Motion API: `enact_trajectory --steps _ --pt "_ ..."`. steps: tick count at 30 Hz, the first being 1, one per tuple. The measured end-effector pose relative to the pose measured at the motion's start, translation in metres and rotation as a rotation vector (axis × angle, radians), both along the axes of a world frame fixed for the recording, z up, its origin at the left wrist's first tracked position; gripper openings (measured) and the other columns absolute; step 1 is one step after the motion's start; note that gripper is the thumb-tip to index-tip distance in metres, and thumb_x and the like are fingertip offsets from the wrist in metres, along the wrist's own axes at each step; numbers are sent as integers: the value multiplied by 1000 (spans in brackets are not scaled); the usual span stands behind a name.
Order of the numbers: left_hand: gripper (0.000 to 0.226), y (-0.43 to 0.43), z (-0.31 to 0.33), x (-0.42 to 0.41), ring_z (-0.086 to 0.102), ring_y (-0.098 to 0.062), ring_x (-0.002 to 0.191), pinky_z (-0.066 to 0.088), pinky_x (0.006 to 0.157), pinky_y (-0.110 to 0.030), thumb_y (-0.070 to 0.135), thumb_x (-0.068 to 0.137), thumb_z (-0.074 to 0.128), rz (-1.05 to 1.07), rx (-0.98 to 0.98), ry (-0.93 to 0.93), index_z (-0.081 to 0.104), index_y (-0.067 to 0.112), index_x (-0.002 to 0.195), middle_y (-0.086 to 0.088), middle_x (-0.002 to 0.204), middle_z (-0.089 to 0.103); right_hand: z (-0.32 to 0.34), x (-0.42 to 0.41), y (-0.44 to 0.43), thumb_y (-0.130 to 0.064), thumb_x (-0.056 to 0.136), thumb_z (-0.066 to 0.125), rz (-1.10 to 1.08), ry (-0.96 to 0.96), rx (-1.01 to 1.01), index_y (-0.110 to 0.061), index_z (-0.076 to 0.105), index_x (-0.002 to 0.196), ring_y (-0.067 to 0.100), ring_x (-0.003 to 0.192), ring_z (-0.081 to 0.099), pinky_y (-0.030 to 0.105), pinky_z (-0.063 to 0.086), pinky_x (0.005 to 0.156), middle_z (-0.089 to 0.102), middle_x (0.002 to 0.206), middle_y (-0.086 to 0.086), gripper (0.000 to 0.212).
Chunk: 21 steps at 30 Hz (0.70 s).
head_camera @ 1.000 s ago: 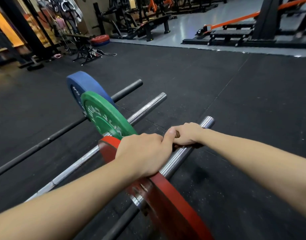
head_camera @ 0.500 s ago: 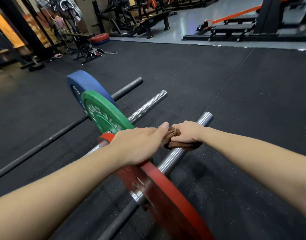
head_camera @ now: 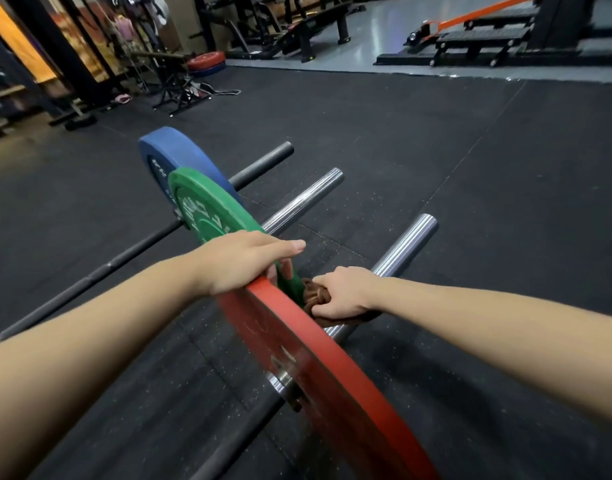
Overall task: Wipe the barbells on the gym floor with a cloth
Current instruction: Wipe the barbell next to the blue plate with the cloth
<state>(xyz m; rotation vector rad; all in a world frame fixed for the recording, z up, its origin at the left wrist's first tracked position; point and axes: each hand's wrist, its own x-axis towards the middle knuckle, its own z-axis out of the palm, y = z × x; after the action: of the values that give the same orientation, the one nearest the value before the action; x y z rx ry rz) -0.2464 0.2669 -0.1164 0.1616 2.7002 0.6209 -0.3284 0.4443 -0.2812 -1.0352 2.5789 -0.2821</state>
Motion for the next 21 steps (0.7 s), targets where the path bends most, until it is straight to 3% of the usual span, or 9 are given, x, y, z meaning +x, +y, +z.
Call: enact_trajectory --steps 4,9,13,17,21 --pt "67 -1 -1 2 67 -11 85 47 100 -40 78 85 31 22 -3 5 77 29 83 9 80 74 2 -11 9 -62 86 54 -51 -65 -6 -30 58 99 23 94 61 35 47 74 61 91 -6 36" --pt "71 2 1 9 67 -11 91 45 102 -37 78 85 25 6 -15 24 76 28 84 10 82 73 10 -41 27 -60 84 56 -117 -23 52 -27 63 102 28 102 63 36 53 83 71 106 0 38" --pt "70 5 0 9 66 -11 93 44 103 -37 79 85 24 -10 -18 17 75 30 85 10 84 73 12 -29 30 -58 85 56 -99 30 95 -27 54 92 26 90 59 33 45 72 59 88 -4 32" --pt "69 8 0 8 66 -10 90 45 101 -37 79 84 25 -49 -22 5 71 28 87 10 83 73 16 3 19 -58 83 57 -76 146 53 -27 50 89 32 95 65 32 41 68 69 100 5 32" --pt "65 10 2 4 66 -11 92 45 98 -35 77 84 24 -66 -94 -58 73 33 88 13 84 74 24 43 -4 -49 88 63 56 -8 -57 -26 56 98 30 89 64 29 38 71 69 95 3 26"
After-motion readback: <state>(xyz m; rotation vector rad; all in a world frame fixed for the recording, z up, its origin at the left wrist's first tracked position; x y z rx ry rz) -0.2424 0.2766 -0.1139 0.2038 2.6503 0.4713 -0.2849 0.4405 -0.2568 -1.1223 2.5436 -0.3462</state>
